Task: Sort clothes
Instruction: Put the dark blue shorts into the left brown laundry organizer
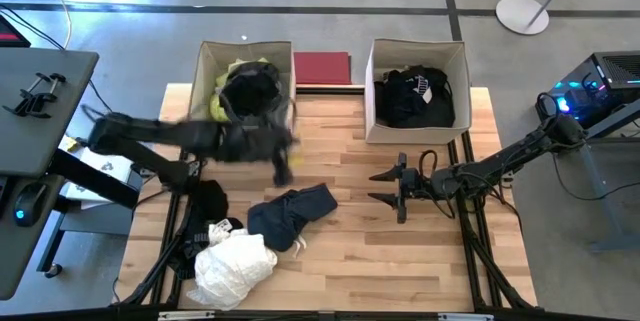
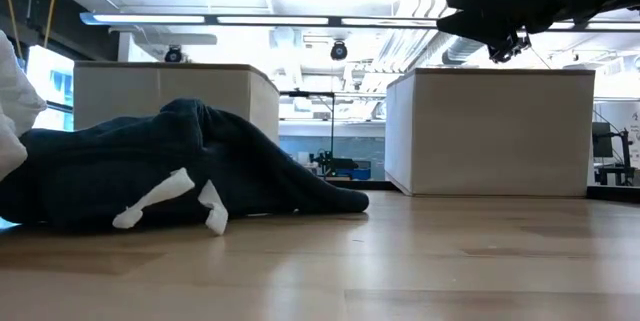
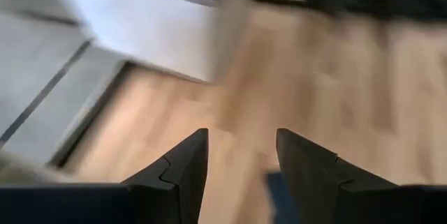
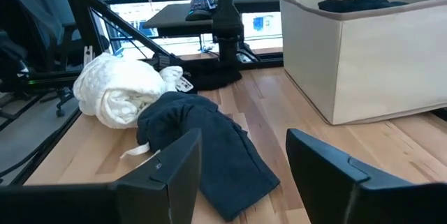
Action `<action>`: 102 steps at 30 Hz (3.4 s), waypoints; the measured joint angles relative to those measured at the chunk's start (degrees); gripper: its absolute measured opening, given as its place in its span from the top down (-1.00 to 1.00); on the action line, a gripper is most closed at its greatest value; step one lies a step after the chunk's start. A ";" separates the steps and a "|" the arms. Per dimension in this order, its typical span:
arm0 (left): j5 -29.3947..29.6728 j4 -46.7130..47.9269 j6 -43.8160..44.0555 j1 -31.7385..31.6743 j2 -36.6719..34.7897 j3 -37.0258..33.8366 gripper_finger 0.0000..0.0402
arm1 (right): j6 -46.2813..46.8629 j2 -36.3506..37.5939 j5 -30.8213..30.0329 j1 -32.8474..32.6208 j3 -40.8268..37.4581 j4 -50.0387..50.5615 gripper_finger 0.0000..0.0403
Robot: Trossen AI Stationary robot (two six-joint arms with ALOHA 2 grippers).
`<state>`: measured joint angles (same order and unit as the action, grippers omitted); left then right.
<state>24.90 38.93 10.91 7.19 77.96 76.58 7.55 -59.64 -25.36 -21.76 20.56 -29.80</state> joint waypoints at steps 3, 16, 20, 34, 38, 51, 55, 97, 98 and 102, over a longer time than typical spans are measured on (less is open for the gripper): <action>0.92 0.44 -0.51 7.60 4.08 0.00 0.21 | 0.00 0.00 0.02 0.00 0.00 -0.02 0.02; 1.76 2.16 23.27 16.22 28.39 -0.02 0.16 | -0.09 0.01 0.00 0.00 0.00 -0.09 0.02; 2.84 2.93 30.85 14.54 34.27 -0.04 0.03 | -0.07 0.01 0.01 0.00 0.00 -0.06 0.02; -2.92 4.35 30.76 11.94 41.18 0.18 0.53 | 0.03 0.01 0.00 -0.04 0.00 -0.08 0.02; -0.80 6.04 29.30 11.88 36.55 -0.53 0.92 | 0.07 0.01 0.00 -0.02 0.00 -0.30 0.02; 37.14 1.95 9.17 11.92 7.33 -0.04 0.97 | 0.00 0.00 -0.01 -0.03 0.00 -0.47 0.02; 48.18 -4.42 -7.06 8.25 -0.16 -0.09 0.97 | -0.04 0.00 -0.02 0.00 0.00 -0.99 0.02; -5.44 -16.56 -4.08 -52.04 7.83 -24.27 0.83 | 1.91 0.00 -1.41 0.00 0.00 0.42 0.02; -5.62 -13.66 -4.71 -51.87 7.00 -22.44 0.76 | 2.00 0.00 -1.40 0.00 0.00 0.37 0.02; -5.75 -2.23 -4.67 -51.73 3.37 -13.33 0.46 | 2.54 0.00 -1.40 0.00 0.00 0.42 0.02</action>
<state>19.16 36.70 6.24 -44.54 81.32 63.25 10.09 -59.64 -26.76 -21.76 20.56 -29.39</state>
